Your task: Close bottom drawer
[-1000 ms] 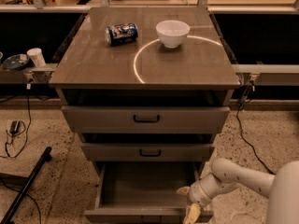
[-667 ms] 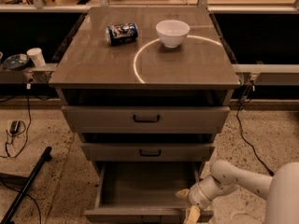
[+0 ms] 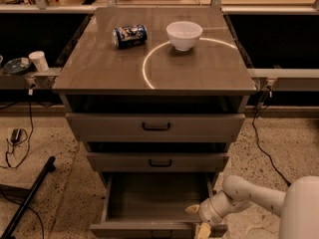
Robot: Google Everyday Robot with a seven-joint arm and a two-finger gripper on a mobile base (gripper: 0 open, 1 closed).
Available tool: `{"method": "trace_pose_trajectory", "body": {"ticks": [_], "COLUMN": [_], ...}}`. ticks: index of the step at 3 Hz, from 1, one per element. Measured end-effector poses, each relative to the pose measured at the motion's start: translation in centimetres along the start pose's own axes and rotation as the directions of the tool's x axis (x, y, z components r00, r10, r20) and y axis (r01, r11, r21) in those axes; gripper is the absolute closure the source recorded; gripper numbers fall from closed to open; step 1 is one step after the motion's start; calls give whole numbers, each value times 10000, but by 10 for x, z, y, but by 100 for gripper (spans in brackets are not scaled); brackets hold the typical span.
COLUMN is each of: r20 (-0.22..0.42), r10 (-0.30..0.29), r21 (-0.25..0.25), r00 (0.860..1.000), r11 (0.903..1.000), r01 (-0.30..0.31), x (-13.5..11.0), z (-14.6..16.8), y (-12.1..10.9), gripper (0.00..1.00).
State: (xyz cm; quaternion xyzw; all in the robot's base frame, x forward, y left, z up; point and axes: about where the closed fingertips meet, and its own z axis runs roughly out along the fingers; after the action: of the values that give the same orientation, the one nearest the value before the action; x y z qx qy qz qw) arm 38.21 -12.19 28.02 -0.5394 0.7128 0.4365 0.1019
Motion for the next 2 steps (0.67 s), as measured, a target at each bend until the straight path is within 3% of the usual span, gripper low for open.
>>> {"method": "trace_pose_trajectory", "body": {"ticks": [2], "r20": [303], "r10": [132], "r21": [167], "r00": [9995], "r11": [9998], "r01": [-137], "x": [17], "z": [20], "y": [-11], "gripper": [0]}}
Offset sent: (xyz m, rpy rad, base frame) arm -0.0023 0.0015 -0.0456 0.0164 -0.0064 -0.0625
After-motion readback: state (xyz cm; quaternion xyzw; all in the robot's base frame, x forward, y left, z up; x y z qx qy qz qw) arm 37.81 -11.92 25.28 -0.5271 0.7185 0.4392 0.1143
